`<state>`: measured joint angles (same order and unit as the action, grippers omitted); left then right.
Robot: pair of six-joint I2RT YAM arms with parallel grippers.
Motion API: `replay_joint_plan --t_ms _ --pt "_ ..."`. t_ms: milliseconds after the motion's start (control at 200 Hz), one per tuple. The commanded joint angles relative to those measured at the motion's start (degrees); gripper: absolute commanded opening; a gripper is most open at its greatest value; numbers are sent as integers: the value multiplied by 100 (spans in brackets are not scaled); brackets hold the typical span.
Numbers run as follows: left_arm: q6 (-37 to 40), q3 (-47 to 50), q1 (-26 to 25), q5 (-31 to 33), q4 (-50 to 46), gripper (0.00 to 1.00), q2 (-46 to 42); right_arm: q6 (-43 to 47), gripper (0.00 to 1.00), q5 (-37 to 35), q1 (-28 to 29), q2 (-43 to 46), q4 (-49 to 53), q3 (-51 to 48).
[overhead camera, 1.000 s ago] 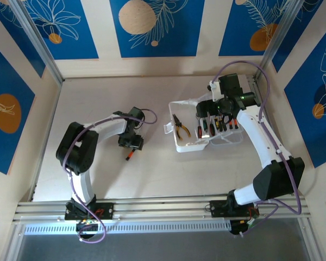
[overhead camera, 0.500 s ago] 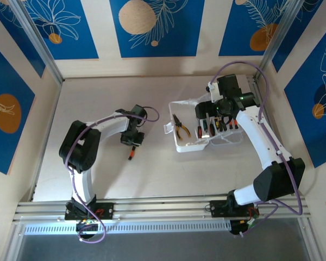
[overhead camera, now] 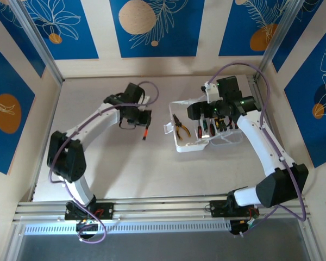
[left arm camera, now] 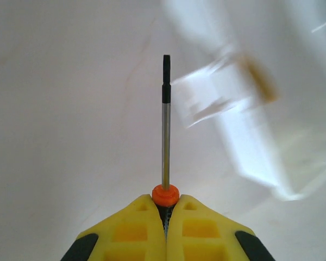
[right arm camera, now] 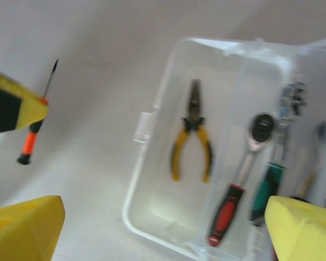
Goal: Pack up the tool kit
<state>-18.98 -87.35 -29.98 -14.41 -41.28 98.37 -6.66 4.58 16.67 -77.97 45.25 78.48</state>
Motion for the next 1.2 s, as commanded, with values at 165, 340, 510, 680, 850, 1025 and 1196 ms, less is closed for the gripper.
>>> replay_joint_plan --t_ms 165,340,510,680,850,1025,1196 --pt "-1062 -607 71 -1888 1356 0 -223 -782 99 1089 782 -13 -1481 -474" --pt "-1614 -308 53 -2350 2173 0 -288 -981 99 1178 996 -318 -1888 -383" --pt "-1728 -117 53 -2442 2389 0 -356 -1133 94 1387 1079 -556 -2200 -264" --pt "-1764 -36 53 -2499 2508 0 -363 -1234 64 1420 1129 -752 -2313 -160" --pt "-1815 50 57 -2583 2690 0 -347 -1236 20 1456 1147 -770 -2350 -123" --pt "-1922 210 53 -2654 2917 0 -314 -1187 0 1459 1151 -746 -2257 -105" --pt "-1806 221 71 -2634 2821 54 -356 -924 0 1356 1055 -629 -1889 -53"
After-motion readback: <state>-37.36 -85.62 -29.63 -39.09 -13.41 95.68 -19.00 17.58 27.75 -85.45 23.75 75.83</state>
